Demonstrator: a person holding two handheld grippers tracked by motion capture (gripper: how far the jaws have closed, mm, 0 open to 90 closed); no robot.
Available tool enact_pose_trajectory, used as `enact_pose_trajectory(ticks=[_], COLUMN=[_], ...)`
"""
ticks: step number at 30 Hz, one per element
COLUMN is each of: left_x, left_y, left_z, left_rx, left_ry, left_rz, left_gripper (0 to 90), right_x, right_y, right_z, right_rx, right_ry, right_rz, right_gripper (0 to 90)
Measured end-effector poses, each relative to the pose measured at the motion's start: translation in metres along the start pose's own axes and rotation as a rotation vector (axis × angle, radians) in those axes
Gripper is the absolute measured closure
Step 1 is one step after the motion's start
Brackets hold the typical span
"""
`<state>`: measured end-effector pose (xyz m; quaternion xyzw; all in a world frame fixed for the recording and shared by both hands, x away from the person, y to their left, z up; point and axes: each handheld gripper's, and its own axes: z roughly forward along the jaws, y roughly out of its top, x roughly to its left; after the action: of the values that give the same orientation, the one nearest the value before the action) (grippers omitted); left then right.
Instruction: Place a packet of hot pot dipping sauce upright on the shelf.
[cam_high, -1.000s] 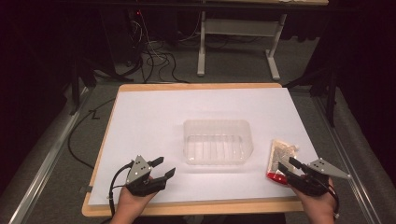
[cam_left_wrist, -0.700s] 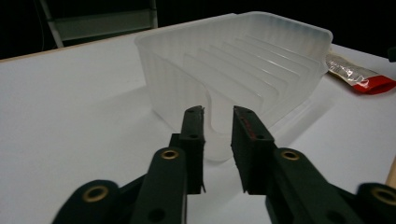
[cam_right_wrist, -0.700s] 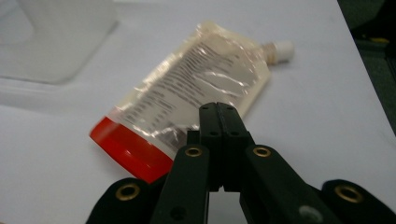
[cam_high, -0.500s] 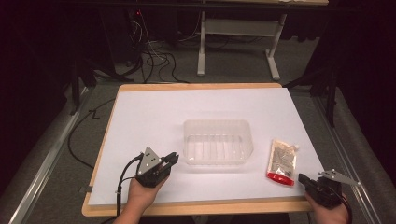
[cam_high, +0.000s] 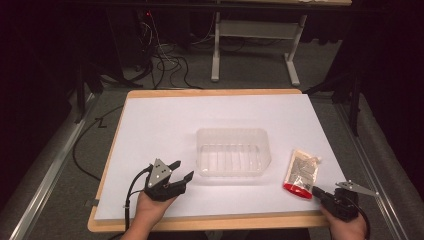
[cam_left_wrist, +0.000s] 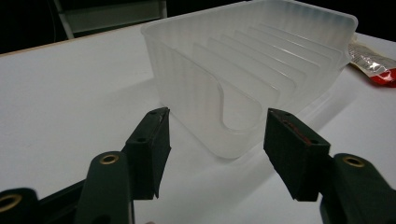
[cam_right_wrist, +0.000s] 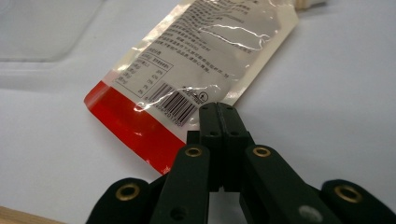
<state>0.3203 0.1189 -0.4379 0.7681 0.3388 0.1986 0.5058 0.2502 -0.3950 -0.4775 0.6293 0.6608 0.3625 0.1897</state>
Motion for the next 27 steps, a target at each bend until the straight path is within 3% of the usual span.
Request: enact_pose_trajectory(ticks=[8,19,23,25,27], left_x=[-0.002,0.005,0.007,0.008,0.009], left_y=[-0.002,-0.009,-0.011,-0.013,-0.015], left_z=[-0.001,-0.015,-0.020,-0.022,-0.026], left_rx=[0.013,0.018,0.020,0.024,0.026], left_ry=[0.000,0.014,0.020,0.024,0.030], left_rz=[0.020,0.000,-0.004,-0.009,-0.010], left_gripper=[38.9,37.9,37.2,36.9,36.8], right_x=[0.013,0.033,0.028,0.016,0.012], right_y=[0.003,0.013,0.022,0.028,0.030], right_z=[0.008,0.024,0.018,0.016,0.016], right_rx=[0.017,0.036,-0.027,-0.077,-0.093], right_ry=[0.043,0.088,0.075,0.045,0.034], right_rz=[-0.041,-0.119,-0.094,-0.062,-0.049], right_gripper=[90.0,90.0,84.1,78.6,76.0])
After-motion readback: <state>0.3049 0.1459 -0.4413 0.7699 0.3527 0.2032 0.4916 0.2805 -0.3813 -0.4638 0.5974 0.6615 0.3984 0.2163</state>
